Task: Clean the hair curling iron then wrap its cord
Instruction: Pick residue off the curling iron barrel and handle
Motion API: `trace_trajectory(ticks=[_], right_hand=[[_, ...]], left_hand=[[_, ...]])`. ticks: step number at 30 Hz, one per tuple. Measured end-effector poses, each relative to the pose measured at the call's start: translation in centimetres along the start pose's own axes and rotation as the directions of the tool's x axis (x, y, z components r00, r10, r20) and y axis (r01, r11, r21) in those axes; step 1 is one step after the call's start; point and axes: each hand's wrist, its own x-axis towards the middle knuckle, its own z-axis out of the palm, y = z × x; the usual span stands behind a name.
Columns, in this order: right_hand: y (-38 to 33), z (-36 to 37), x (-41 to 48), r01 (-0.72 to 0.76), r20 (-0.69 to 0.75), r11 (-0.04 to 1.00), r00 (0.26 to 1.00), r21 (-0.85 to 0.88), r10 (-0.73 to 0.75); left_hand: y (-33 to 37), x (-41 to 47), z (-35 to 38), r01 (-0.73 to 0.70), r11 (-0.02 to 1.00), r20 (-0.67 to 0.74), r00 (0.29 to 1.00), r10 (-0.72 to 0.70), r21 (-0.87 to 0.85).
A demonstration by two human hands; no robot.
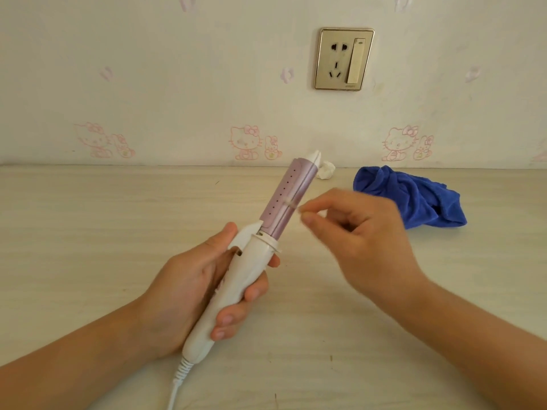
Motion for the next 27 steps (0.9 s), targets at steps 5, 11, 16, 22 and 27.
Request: trace_trajectory(ticks=[5,11,16,22,27], right_hand=[[0.2,0.1,0.2,-0.01,-0.006,1.0,1.0,0.007,0.01],[-0.5,0.3,-0.3,0.014,0.039,1.0,0.999,0.016,-0.014],[0.0,-1.1,0.8,-0.045,-0.036,0.998,0.998,0.032,0.046],[0.0,-1.6,1.4,-0.088,-0.083,0.996,0.993,0.019,0.089],[-0.5,-0.4,0.4,-0.095,0.03,0.994,0.995,-0.062,0.097]], left_hand=[[-0.4,-0.2,-1.0,-0.063,0.971,-0.119,0.989,0.093,0.23],[-0.9,-0.1,-1.7,-0.084,0.963,-0.161,0.979,0.128,0.255],[-1.2,-0.2,-1.2,-0.092,0.954,-0.195,0.969,0.152,0.284],[-0.9,0.0,0.6,-0.178,0.968,-0.088,0.977,0.195,0.177],[-1.1,0.1,1.5,-0.218,0.917,-0.185,0.939,0.29,0.333]])
